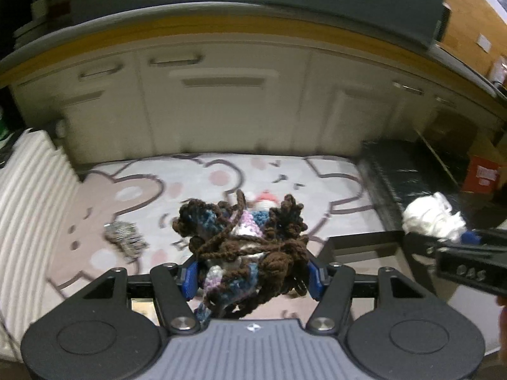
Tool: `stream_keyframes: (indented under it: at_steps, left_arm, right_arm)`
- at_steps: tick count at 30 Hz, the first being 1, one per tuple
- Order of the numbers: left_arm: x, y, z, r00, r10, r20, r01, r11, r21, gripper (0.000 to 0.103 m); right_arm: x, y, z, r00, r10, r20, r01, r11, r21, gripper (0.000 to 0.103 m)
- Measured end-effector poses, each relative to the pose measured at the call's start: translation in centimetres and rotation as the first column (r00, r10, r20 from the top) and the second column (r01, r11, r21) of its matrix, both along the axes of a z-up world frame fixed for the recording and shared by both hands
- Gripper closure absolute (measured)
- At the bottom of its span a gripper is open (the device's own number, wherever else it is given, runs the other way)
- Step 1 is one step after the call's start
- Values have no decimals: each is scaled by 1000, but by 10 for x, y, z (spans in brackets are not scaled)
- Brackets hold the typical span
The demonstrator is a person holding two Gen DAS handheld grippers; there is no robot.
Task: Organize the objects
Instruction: 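Carry the yarn tangle and white yarn ball toward the black box with both tools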
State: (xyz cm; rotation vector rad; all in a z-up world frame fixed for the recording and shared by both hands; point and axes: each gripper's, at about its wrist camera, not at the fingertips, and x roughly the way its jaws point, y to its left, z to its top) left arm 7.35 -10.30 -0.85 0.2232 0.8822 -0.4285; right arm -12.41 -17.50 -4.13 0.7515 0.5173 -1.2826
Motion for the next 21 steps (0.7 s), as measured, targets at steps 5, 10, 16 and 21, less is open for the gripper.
stream_keyframes:
  at_steps: [5,10,16,21]
  left_arm:
    - [2,-36,-12,998,-55,-37,54,998,-21,40]
    - [0,-68,-31,991,-111,-78,109,994,-30,40]
    - [-1,-88,-67,975,-150,-166,146,989,-33,40]
    - [-4,-102,-88,951,-219,-219,217,976,-35,40]
  right_arm:
    - [-24,-8,-18,998,-63,-32,64,997,43,55]
    - [-48,-16,-34,988,-150,-23,152,985,81,55]
    - [-66,-22,-63,975,-222,-14,222,966,128,55]
    - [-80,-19,-86,970,-239,-39,242,954,177,55]
